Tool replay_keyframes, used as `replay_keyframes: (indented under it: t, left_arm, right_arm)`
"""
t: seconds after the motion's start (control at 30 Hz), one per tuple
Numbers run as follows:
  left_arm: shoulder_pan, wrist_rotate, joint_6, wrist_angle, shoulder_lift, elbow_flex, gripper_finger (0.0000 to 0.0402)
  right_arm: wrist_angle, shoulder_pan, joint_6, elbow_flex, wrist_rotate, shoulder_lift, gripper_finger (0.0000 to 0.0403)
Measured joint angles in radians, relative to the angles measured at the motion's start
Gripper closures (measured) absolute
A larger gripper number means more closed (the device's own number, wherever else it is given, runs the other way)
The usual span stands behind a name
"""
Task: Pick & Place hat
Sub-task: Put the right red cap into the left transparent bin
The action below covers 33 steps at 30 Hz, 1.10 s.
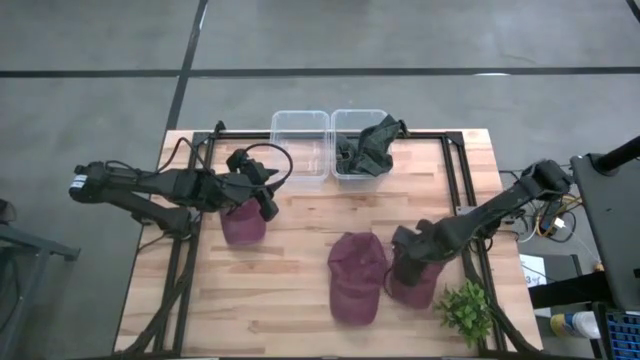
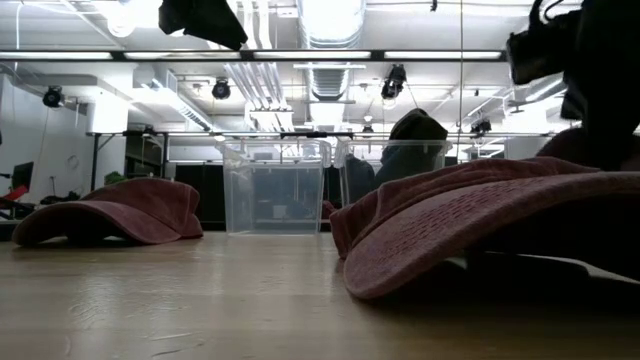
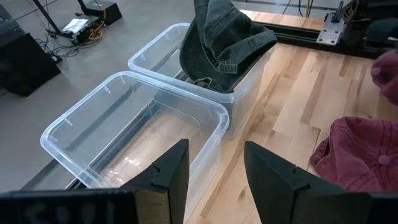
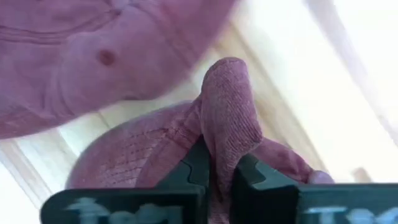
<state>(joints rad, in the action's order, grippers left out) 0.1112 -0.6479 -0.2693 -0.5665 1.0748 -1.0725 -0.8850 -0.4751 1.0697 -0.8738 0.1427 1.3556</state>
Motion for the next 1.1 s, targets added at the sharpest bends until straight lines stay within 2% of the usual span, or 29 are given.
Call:
replay_keyframes:
  t: [0.13,0.3,0.53,0.8,1.1]
  left_arm:
    - [0.0,0.0,-0.001,0.035,0.0,0.0,0.0255]
    - [0.0,0.001,-0.001,0.079,0.0,0.0,0.0255]
    - [0.0,0.038,-0.013,0.111,0.0,0.0,0.0255]
    - [0.0,0.054,-0.02,0.143,0.021,0.0,0.0255]
    - [0.0,0.056,-0.02,0.148,0.043,0.0,0.0255]
  right_arm:
    - [-0.075,0.0,0.004,-0.008,0.048,-0.079,0.0388]
    - [-0.088,0.001,-0.005,-0.051,0.182,-0.163,0.0389]
    - [-0.083,0.002,-0.096,-0.15,0.335,-0.203,0.0389]
    - [-0.076,0.054,-0.283,-0.333,0.402,-0.111,0.039]
    - [-0.044,0.174,-0.627,-0.609,0.411,0.079,0.039]
